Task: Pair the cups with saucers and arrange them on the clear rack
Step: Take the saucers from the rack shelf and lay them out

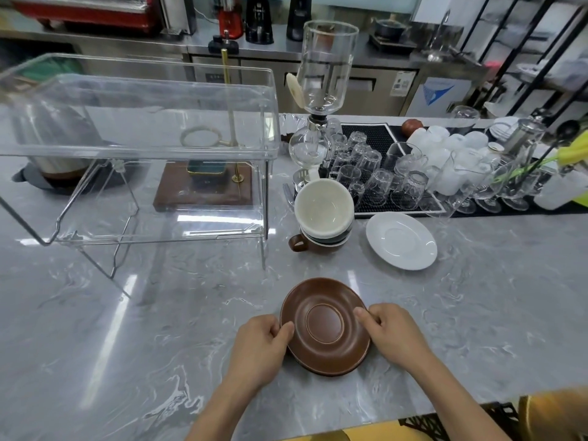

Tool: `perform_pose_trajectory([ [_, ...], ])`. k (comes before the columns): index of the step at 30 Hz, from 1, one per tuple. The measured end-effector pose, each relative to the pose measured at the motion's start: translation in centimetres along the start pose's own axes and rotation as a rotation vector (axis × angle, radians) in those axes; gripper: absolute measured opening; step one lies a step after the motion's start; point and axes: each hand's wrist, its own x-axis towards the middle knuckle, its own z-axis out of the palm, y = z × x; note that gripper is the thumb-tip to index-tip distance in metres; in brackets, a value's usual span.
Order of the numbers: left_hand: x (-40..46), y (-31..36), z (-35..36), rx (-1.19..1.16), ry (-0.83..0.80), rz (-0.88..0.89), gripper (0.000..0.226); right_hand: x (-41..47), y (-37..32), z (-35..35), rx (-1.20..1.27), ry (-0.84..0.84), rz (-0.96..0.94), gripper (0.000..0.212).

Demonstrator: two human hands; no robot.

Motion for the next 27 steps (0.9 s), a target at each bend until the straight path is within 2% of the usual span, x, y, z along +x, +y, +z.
perform_pose_trajectory([
  [8,-0.1,0.7,-0.2,0.044,0.030,0.033,0.053,-0.5,0.0,0.1,0.064,0.003,0.015,0.060],
  [18,-0.2,2.2,-0.3,0.007,0.069,0.125,0.054,-1.0,-0.2,-1.9,0.149,0.108,-0.034,0.061],
  [27,-0.1,5.5,3.2,0.018,0.057,0.169,0.057,-0.6,3.7,-5.0,0.127,0.123,-0.030,0.059],
])
